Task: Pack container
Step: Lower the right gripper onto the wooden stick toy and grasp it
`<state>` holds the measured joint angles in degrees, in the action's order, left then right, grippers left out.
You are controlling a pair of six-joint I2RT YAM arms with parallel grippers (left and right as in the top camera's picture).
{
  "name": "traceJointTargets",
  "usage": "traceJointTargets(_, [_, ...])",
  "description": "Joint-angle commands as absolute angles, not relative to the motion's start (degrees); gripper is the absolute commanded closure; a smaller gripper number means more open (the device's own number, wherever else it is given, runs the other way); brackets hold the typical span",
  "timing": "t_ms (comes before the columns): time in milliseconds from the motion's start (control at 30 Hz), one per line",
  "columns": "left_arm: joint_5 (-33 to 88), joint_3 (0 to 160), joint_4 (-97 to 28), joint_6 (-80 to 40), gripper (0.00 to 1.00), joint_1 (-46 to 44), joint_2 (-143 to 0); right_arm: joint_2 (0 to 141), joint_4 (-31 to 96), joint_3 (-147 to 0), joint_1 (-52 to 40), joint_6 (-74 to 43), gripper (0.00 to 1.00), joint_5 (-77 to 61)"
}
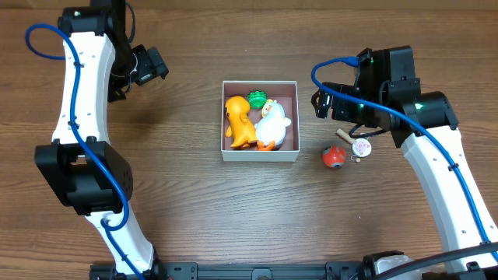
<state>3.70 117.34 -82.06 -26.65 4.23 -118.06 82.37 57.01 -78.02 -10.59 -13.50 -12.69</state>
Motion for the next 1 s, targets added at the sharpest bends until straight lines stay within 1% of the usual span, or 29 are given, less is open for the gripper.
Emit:
traceJointTargets(0, [4.05,117.12,-82.02,-27.07,0.00,4.36,-117.99,82.32,55.96,-79.48,-10.90,-13.50,0.00,-12.16])
traceJointTargets(67, [4.05,117.12,-82.02,-27.07,0.00,4.32,-117.99,82.32,56.18,-79.48,-10.90,-13.45,0.00,-8.88])
traceJointTargets(167, [4.12,117.12,-82.04,-27.07,0.00,4.34,-117.99,82.32,61.12,-79.46,-10.85,-10.26,0.00,-0.14])
traceJointTargets(267, [4.05,117.12,-81.82,-27.05,0.00,4.34,-117.99,82.52,64.14,-78.02,-10.85,-13.61,0.00,8.91])
traceJointTargets(333, [4.05,117.12,-81.82,-27.05,0.00,4.34,-117.99,82.85,64.66,-76.16,-10.85,-15.27,0.00,10.57])
traceJointTargets(467, [4.08,117.12,-81.82,-27.05,0.00,4.34,-117.99,85.21,63.61,-71.50,-10.85,-18.33,0.00,10.35])
traceJointTargets(633, [4.05,117.12,-81.82,-27.05,0.00,4.34,-117.99,90.28,58.57,-66.00,-10.85,-18.02,0.00,9.32])
traceJointTargets(833, [4.08,117.12,-81.82,-27.05,0.00,4.34,-117.99,96.38,56.10,-64.82,-10.85,-18.04,0.00,2.96])
traceJointTargets(967, [4.05,117.12,-81.82,-27.05,0.00,4.34,-117.99,98.98,54.89,-64.82,-10.85,-18.00,0.00,2.92])
